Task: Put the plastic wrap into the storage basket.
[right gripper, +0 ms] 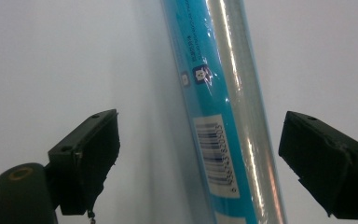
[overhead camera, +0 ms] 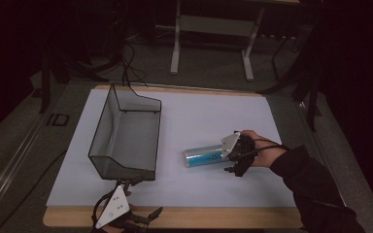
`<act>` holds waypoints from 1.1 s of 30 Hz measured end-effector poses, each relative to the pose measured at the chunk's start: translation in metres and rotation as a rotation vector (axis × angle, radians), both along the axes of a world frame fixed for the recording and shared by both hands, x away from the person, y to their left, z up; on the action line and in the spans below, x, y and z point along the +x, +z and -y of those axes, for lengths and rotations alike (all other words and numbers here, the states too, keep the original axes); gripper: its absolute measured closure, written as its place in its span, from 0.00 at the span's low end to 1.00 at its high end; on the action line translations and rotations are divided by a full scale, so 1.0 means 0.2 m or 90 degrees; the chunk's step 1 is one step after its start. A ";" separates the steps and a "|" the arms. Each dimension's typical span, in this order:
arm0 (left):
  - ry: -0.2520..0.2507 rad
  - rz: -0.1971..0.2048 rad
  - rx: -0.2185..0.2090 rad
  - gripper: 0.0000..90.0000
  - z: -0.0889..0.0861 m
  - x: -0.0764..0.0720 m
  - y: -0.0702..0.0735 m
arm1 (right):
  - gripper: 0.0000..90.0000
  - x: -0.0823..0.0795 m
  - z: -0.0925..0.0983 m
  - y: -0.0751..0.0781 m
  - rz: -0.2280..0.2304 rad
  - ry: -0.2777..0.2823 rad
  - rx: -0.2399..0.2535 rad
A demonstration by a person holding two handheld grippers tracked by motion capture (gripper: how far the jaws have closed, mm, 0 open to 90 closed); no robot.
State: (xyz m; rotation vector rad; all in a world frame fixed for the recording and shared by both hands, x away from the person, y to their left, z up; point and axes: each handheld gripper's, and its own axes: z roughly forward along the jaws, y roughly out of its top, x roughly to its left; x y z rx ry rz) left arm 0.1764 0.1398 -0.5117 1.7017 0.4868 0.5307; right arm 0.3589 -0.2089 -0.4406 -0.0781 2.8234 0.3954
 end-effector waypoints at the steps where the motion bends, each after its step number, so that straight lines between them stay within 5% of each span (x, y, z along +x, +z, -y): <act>1: -0.001 0.000 0.001 0.00 0.00 0.00 0.00 | 0.14 0.01 -0.01 -0.01 0.000 0.000 -0.007; 10: -0.003 -0.004 0.002 0.00 0.00 0.00 0.00 | 0.15 0.08 -0.07 -0.11 -0.022 0.011 -0.046; 16: -0.005 -0.006 0.003 0.00 0.00 0.00 -0.01 | 0.16 0.13 -0.09 -0.19 0.018 0.024 -0.072; 23: -0.006 -0.007 0.005 0.00 0.00 0.00 -0.01 | 0.17 0.17 -0.12 -0.26 0.022 0.037 -0.102; 27: -0.006 -0.008 0.005 0.00 0.00 0.00 -0.01 | 0.26 0.19 -0.15 -0.30 0.037 0.048 -0.125; 28: -0.005 -0.010 0.006 0.00 0.00 0.00 -0.01 | 0.33 0.19 -0.15 -0.30 0.062 0.053 -0.128; 33: -0.005 -0.009 0.006 0.00 0.00 0.00 -0.01 | 0.34 0.20 -0.15 -0.30 0.057 0.056 -0.129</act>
